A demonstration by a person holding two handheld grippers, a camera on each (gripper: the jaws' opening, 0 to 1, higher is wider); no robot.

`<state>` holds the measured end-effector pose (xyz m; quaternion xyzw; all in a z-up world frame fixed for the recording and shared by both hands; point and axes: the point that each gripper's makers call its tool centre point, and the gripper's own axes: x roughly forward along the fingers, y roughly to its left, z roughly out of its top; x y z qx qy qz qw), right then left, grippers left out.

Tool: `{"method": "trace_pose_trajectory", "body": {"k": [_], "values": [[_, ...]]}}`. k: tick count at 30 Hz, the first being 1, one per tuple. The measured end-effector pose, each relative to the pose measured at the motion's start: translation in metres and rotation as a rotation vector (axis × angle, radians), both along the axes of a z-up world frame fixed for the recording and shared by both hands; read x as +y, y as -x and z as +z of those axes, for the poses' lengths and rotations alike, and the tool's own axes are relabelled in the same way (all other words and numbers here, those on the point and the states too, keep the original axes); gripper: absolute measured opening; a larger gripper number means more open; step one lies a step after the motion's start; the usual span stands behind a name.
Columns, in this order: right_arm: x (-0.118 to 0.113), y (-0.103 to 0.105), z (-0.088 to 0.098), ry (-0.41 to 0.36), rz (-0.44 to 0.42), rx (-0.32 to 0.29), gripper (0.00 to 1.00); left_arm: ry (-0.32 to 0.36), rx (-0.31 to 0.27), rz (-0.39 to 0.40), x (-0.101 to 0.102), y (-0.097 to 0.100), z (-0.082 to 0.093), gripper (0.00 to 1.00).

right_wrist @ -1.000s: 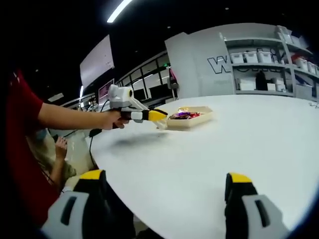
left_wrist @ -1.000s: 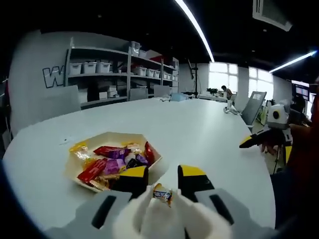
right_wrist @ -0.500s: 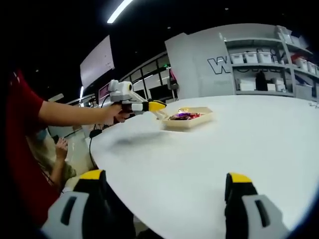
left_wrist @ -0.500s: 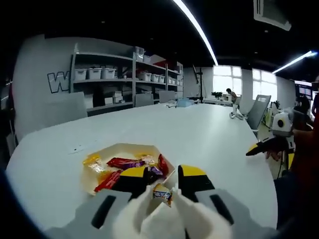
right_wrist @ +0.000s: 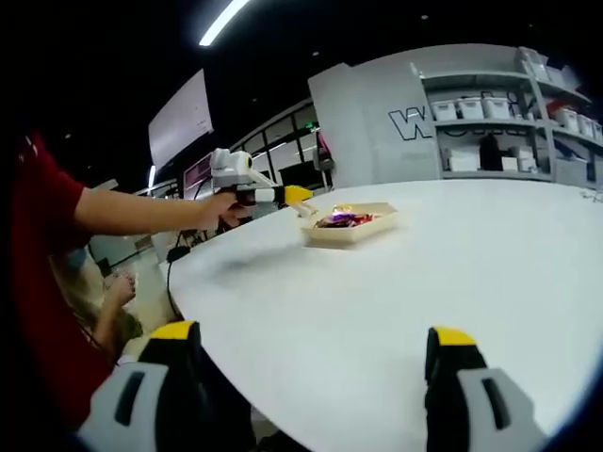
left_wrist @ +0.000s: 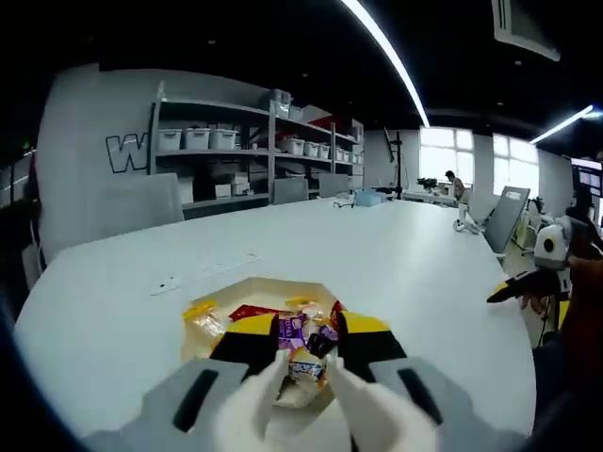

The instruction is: Place the target food into the container with the food tongs after gripping and lifting it, then release it inside without dropping or visibly crushing the food.

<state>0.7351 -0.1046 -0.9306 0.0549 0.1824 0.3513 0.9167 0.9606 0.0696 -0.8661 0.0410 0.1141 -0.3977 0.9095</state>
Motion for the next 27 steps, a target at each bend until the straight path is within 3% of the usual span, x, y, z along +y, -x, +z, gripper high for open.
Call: {"method": "trace_pose_trajectory", "body": {"k": [27], "values": [[-0.01, -0.006, -0.001, 0.007, -0.028, 0.006, 0.99, -0.021, -0.012, 0.049, 0.009, -0.028, 0.002, 0.24]]}}
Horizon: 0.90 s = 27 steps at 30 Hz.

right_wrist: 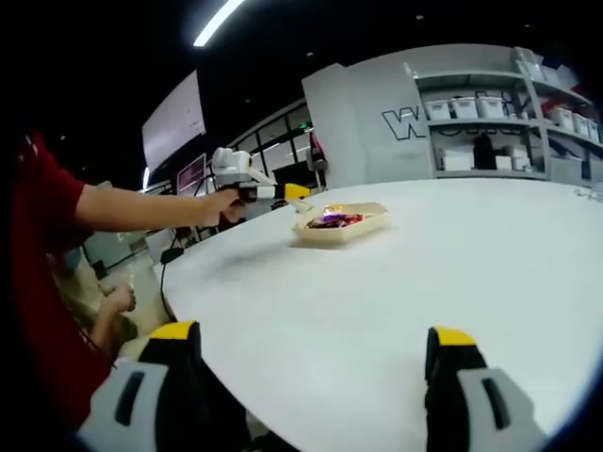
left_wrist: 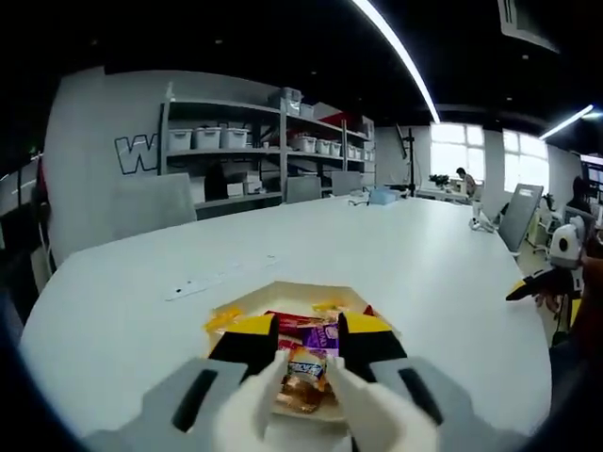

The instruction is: Place the target food into the container with the food tongs after gripping and lifting it, then release it inside without dropping or visibly crushing the food.

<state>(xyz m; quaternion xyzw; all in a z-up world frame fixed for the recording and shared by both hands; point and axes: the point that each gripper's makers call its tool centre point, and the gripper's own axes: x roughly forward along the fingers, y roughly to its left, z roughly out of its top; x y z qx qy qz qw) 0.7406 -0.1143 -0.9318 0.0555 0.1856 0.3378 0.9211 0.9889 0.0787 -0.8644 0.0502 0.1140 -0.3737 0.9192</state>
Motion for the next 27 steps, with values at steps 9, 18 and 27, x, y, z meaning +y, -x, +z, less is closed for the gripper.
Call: {"method": "trace_pose_trajectory", "body": {"k": [9, 18, 27], "values": [[-0.003, -0.001, -0.001, 0.002, -0.006, 0.005, 0.99, -0.038, -0.055, 0.031, 0.007, -0.013, 0.0, 0.3], [0.001, -0.002, 0.001, 0.006, 0.005, 0.0, 0.99, -0.018, -0.041, 0.022, 0.01, -0.004, 0.009, 0.3], [0.007, 0.0, 0.003, 0.002, 0.014, -0.008, 0.99, -0.001, -0.023, 0.001, 0.007, 0.01, 0.011, 0.3]]}}
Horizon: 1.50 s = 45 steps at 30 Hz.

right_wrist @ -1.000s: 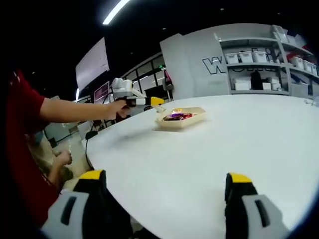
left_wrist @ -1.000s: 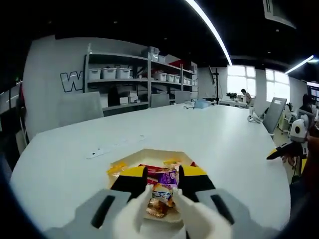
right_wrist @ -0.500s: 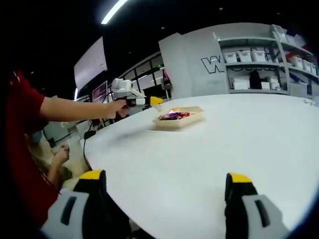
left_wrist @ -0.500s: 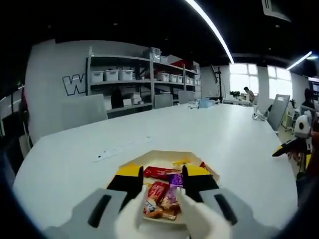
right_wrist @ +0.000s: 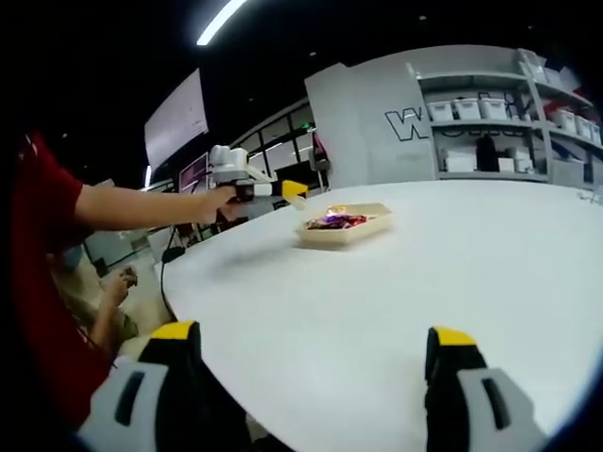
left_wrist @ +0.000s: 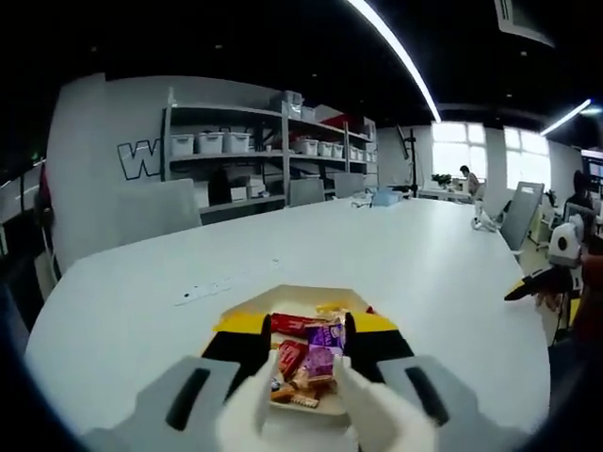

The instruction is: Place the target food into the container with the food tongs after gripping and lifting it, then release it inside without dropping or visibly crushing the food.

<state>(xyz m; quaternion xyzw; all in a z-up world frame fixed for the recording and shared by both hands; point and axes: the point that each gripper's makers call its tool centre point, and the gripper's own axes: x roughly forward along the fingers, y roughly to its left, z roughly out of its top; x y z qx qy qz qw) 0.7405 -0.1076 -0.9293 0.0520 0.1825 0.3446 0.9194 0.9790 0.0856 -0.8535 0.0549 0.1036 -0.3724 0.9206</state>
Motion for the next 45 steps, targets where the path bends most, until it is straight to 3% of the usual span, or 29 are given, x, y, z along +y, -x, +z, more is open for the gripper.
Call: {"method": "trace_pose_trajectory", "body": {"k": [18, 27, 32, 37, 45], "values": [[0.009, 0.003, -0.002, -0.002, 0.023, 0.0, 0.99, 0.004, 0.03, -0.064, -0.007, 0.032, -0.013, 0.3], [0.012, 0.003, -0.001, -0.003, 0.028, -0.001, 0.99, 0.139, 0.025, -0.13, -0.014, 0.049, 0.012, 0.3], [0.015, 0.003, 0.001, -0.001, 0.036, -0.005, 0.99, 0.248, 0.035, -0.223, -0.027, 0.068, 0.029, 0.3], [0.016, 0.003, 0.003, -0.004, 0.041, -0.011, 0.99, 0.208, -0.005, -0.249, -0.033, 0.081, 0.028, 0.3], [0.024, 0.004, 0.007, -0.005, 0.069, -0.047, 0.99, 0.202, 0.01, -0.29, -0.036, 0.096, 0.021, 0.3]]}}
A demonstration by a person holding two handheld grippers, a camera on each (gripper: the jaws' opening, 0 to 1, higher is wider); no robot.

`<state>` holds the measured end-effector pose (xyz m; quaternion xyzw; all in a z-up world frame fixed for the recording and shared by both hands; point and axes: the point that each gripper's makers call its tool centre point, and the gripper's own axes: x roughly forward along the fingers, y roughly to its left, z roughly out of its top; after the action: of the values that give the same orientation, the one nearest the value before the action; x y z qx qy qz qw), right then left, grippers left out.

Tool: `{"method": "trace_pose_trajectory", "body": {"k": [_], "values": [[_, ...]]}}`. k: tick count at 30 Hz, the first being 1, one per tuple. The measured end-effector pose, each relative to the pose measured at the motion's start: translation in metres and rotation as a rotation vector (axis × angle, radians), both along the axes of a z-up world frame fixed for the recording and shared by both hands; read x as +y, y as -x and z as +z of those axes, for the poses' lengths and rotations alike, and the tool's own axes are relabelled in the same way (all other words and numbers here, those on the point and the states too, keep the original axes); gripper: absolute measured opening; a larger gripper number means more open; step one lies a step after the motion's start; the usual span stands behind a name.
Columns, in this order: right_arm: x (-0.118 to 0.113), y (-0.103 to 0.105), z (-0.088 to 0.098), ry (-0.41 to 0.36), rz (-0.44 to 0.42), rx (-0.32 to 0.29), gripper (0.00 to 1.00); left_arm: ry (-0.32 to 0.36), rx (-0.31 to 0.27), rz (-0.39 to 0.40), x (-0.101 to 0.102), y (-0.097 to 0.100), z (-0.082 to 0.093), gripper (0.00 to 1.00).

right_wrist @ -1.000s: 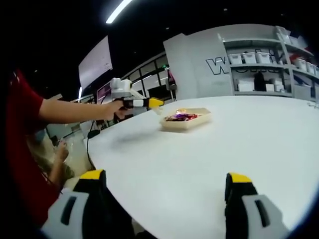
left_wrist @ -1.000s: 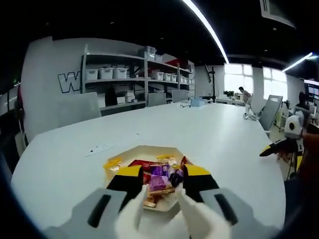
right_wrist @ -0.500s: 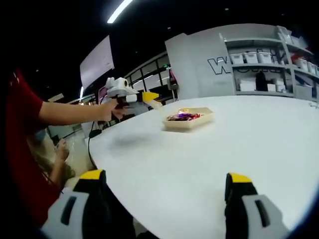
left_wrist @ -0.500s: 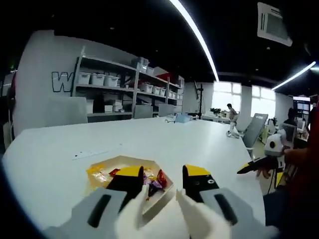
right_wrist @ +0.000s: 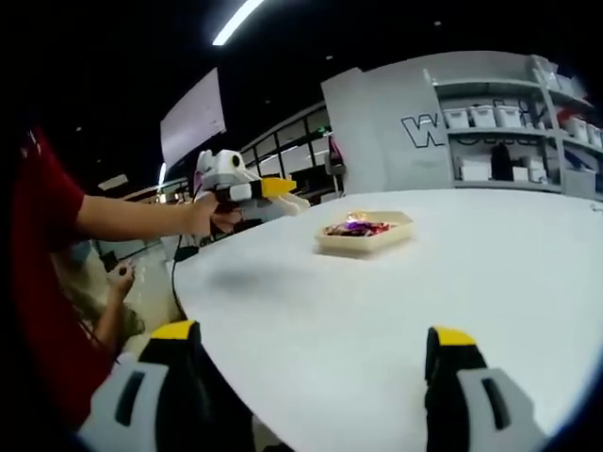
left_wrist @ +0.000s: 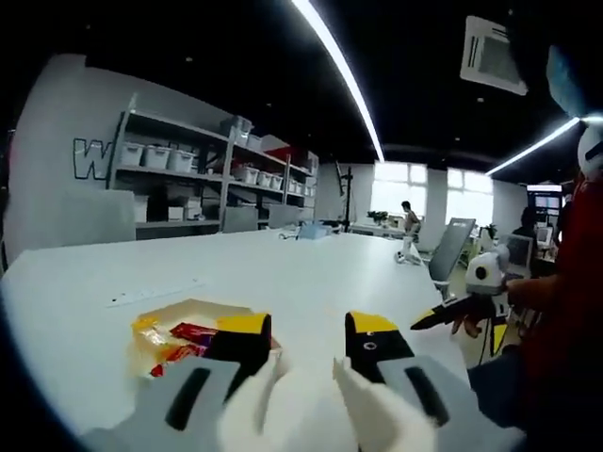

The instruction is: Place the target food into the container with the food tongs after gripping and lifting it, then release it inside without dropping or visibly crushing the food.

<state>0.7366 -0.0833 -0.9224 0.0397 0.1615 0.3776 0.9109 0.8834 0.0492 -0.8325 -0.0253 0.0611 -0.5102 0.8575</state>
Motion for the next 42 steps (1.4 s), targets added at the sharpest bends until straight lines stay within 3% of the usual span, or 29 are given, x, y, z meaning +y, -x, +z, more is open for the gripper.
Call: {"method": "trace_pose_trajectory", "body": {"k": [21, 23, 27, 30, 42], "values": [[0.02, 0.002, 0.0, 0.038, 0.049, -0.052, 0.94, -0.006, 0.049, -0.007, 0.005, 0.025, -0.023, 0.3], [0.021, 0.002, 0.001, 0.036, 0.056, -0.054, 0.88, 0.0, 0.055, -0.01, 0.004, 0.029, -0.024, 0.3], [0.02, 0.0, 0.006, 0.105, 0.061, -0.142, 0.62, -0.002, 0.064, -0.012, 0.004, 0.031, -0.029, 0.3], [0.023, 0.001, 0.009, 0.109, 0.066, -0.155, 0.52, -0.002, 0.074, -0.016, 0.004, 0.036, -0.032, 0.3], [0.039, -0.004, 0.012, 0.119, 0.125, -0.164, 0.45, -0.002, 0.094, -0.018, 0.002, 0.046, -0.035, 0.3]]}}
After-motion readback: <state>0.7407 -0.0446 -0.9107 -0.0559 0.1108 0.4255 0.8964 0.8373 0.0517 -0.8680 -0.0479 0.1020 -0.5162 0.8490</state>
